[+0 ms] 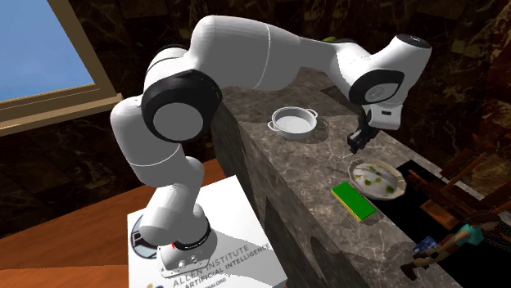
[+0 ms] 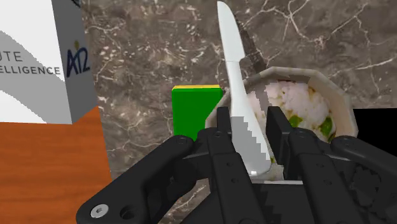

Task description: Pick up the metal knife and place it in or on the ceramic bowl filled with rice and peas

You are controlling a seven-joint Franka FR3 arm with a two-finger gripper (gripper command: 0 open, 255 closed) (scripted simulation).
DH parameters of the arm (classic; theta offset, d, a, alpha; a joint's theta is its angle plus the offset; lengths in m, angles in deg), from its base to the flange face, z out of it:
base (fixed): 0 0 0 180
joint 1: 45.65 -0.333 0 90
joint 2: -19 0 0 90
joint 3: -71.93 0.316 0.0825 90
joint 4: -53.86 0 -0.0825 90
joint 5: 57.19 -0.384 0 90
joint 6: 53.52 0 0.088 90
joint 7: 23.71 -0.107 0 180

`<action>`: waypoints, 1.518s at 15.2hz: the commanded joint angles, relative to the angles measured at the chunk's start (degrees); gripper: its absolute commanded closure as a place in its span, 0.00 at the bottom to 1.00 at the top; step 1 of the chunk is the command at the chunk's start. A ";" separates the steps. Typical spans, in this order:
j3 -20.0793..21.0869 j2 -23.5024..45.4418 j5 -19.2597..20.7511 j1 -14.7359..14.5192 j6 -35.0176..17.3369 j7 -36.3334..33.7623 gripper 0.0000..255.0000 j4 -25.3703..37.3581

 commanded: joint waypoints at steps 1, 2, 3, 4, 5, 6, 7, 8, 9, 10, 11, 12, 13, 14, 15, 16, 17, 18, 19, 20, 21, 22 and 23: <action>-0.68 2.82 1.06 0.67 1.02 1.04 1.00 3.52; -1.06 4.44 1.63 1.00 1.56 1.62 1.00 5.52; -1.43 6.10 2.18 1.32 2.14 2.18 1.00 7.61; -1.78 7.81 2.73 1.60 2.77 2.73 1.00 9.81; -2.14 9.57 3.28 1.85 3.46 3.27 1.00 12.12; -2.48 11.38 3.81 2.07 4.22 3.80 1.00 14.54; -2.83 13.25 4.34 2.25 5.04 4.32 1.00 17.10; -3.16 15.19 4.87 2.40 5.94 4.84 1.00 19.81; -3.49 17.20 5.39 2.51 6.92 5.36 1.00 22.68; -3.81 19.30 5.91 2.59 7.99 5.87 1.00 25.74; -4.13 21.50 6.43 2.61 9.17 6.38 1.00 29.02; -4.52 24.32 7.06 2.57 10.76 7.00 1.00 33.32; -4.55 24.21 7.02 2.63 9.93 7.05 1.00 32.38; -4.57 24.13 6.99 2.70 9.12 7.10 1.00 31.47; -4.58 24.06 6.97 2.77 8.31 7.15 1.00 30.60; -4.59 24.01 6.95 2.83 7.51 7.19 1.00 29.75; -4.61 23.98 6.94 2.89 6.73 7.23 1.00 28.93; -4.62 23.96 6.93 2.94 5.95 7.27 1.00 28.13; -4.64 23.96 6.93 2.99 5.18 7.31 1.00 27.36; -4.65 23.98 6.93 3.03 4.42 7.34 1.00 26.61; -4.67 24.01 6.94 3.07 3.67 7.37 1.00 25.88; -4.69 24.06 6.95 3.10 2.92 7.40 1.00 25.18; -4.71 24.12 6.96 3.14 2.19 7.43 1.00 24.50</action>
